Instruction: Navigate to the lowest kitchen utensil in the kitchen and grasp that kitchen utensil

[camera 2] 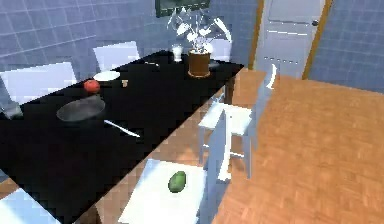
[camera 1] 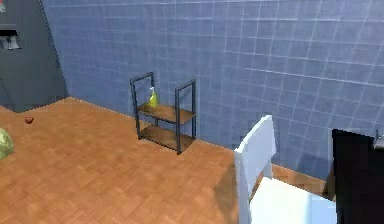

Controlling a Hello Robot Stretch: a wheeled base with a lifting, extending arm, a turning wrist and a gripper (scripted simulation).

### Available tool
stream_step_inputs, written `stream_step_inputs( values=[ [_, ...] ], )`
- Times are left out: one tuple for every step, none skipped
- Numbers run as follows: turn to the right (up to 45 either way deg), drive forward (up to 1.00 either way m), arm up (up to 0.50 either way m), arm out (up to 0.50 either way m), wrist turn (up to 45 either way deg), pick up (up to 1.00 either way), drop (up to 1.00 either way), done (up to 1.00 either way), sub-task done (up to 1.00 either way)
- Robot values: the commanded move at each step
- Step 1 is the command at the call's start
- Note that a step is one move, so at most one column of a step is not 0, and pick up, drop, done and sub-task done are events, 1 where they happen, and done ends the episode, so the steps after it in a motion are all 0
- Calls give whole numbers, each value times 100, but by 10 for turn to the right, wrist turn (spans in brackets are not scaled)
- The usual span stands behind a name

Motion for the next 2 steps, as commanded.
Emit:
stream_step_inputs(
  values=[
    [-360,0,0,0,0,0,0,0,0],
    [0,100,0,0,0,0,0,0,0]
  ],
)
